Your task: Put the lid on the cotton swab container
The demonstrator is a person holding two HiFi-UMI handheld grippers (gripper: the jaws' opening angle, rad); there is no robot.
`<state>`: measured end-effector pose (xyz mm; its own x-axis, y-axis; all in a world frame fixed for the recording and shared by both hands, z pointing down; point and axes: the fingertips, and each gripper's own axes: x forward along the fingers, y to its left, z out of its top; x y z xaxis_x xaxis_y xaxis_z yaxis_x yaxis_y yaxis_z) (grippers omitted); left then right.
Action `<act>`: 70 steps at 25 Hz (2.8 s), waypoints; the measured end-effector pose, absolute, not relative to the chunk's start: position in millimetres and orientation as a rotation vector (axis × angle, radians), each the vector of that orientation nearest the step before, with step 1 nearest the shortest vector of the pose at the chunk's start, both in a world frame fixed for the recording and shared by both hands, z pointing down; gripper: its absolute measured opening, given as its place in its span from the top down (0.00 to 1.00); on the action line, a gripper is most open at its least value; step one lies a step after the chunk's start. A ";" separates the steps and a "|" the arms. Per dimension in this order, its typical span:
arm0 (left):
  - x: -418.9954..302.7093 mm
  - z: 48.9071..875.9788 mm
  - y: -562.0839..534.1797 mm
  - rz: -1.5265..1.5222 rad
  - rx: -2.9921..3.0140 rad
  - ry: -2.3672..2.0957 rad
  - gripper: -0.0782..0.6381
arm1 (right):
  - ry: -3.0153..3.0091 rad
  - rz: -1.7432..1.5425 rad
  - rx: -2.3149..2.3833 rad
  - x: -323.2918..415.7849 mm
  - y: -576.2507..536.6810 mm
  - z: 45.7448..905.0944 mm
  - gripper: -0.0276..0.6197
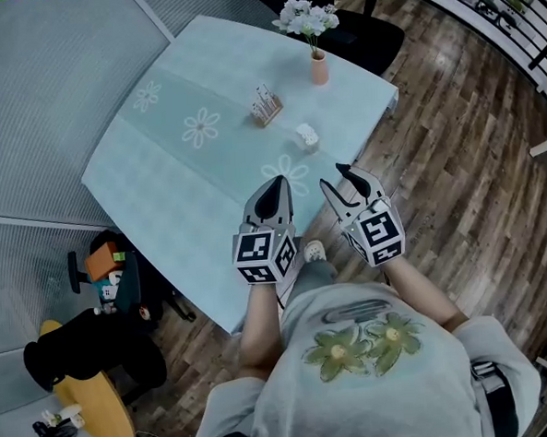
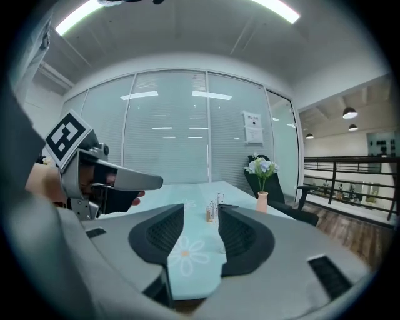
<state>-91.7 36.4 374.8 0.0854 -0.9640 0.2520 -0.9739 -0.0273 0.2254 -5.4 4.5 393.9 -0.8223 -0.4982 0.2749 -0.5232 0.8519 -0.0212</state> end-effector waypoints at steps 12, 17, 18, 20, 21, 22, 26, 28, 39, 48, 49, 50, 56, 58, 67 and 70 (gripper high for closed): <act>-124.2 398.0 -2.5 0.060 2.186 -1.696 0.56 | -2.644 0.176 0.853 -28.1 -27.0 431.8 0.57; -126.0 411.0 -13.4 0.109 2.252 -1.627 0.50 | -2.606 0.161 0.873 -28.3 -35.9 443.0 0.55; -126.6 414.2 -15.7 0.118 2.262 -1.615 0.50 | -2.597 0.160 0.875 -28.6 -37.7 446.1 0.55; -129.2 419.0 -21.6 0.116 2.279 -1.588 0.45 | -2.580 0.160 0.873 -29.7 -41.5 452.4 0.55; -131.2 420.5 -25.0 0.111 2.287 -1.579 0.45 | -2.575 0.160 0.871 -30.2 -43.4 455.4 0.55; -133.2 421.7 -28.4 0.108 2.296 -1.571 0.45 | -2.572 0.160 0.871 -30.8 -45.3 457.6 0.55; -137.7 425.5 -39.6 0.081 2.349 -1.522 0.42 | -2.572 0.167 0.873 -34.4 -51.5 464.7 0.55; -140.6 428.8 -45.3 0.067 2.366 -1.509 0.40 | -2.561 0.178 0.867 -36.4 -55.9 473.1 0.55; -133.5 484.7 -79.5 0.182 2.395 -1.418 0.31 | -2.496 0.148 0.822 -51.6 -88.2 524.4 0.55; -126.6 526.0 -94.4 0.270 2.402 -1.339 0.31 | -2.418 0.147 0.778 -63.4 -105.8 566.9 0.55; -125.6 528.9 -96.2 0.274 2.404 -1.336 0.31 | -2.414 0.149 0.777 -63.9 -107.6 570.3 0.55; -124.8 531.2 -98.3 0.273 2.404 -1.335 0.31 | -2.410 0.149 0.776 -64.4 -109.3 573.6 0.55; -119.8 543.3 -108.5 0.270 2.404 -1.322 0.31 | -2.400 0.101 0.739 -68.6 -116.1 590.2 0.55; -117.9 547.0 -110.7 0.276 2.403 -1.317 0.31 | -2.393 0.089 0.729 -69.2 -117.5 594.2 0.55; -111.0 553.2 -120.7 0.294 2.432 -1.317 0.36 | -2.386 0.042 0.693 -75.2 -122.9 604.5 0.55; -110.7 552.8 -122.5 0.298 2.442 -1.323 0.38 | -2.381 0.028 0.690 -75.9 -124.4 605.9 0.57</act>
